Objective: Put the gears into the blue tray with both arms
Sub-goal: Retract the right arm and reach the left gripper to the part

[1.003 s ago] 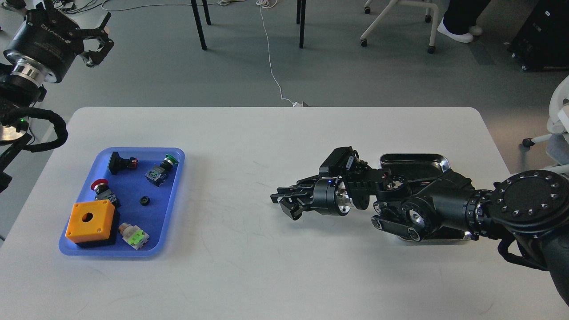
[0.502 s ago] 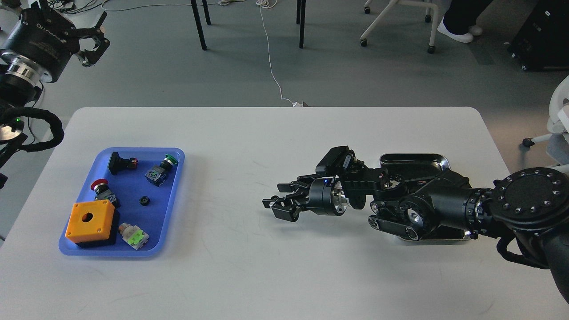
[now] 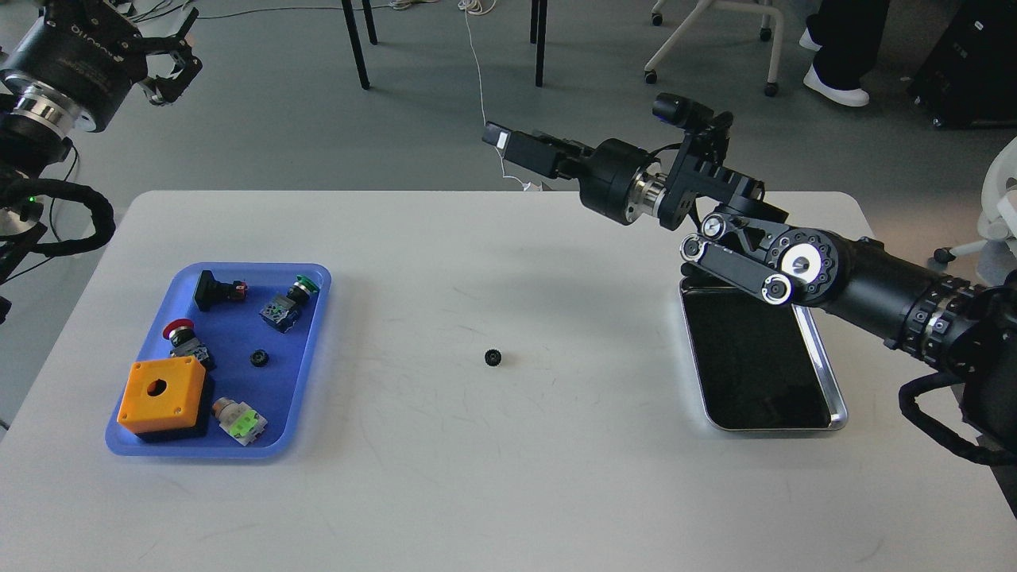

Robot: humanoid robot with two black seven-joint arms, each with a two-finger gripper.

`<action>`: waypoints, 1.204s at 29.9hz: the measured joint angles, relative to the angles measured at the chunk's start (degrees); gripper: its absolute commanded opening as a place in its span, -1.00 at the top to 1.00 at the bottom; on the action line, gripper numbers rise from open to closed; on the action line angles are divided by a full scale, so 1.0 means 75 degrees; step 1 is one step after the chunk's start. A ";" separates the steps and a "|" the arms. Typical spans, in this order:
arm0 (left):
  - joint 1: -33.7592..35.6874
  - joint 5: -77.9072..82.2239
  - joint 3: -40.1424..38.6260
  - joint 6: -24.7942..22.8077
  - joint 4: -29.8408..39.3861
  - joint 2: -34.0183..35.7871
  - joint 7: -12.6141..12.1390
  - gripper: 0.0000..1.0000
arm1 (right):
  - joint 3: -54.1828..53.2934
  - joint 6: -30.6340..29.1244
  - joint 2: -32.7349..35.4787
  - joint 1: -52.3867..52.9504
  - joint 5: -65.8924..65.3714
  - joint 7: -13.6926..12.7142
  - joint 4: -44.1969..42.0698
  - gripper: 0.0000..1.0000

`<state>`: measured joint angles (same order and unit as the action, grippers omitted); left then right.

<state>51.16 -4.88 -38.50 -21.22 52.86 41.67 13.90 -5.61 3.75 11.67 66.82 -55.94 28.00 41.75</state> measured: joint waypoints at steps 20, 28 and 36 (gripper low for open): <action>0.0617 0.8181 0.0466 0.0093 0.2284 -0.1067 0.0032 -0.89 | -0.2041 -0.1553 0.3410 -0.1943 0.6104 -0.0001 0.0341 -0.95; 0.0466 1.2087 0.1909 0.0600 0.2404 -0.2050 0.0125 -0.80 | -0.2373 -0.2752 0.4028 -0.2476 0.9042 0.0000 0.0319 -0.95; 0.0344 1.5292 0.3523 0.1764 0.2191 -0.2961 0.0129 -0.72 | -0.2432 -0.3402 0.4108 -0.3797 0.9642 0.0001 0.0469 -0.96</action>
<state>53.75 109.80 -12.08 -8.00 69.29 19.47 14.87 -23.85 -21.77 42.48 38.34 16.38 28.00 45.27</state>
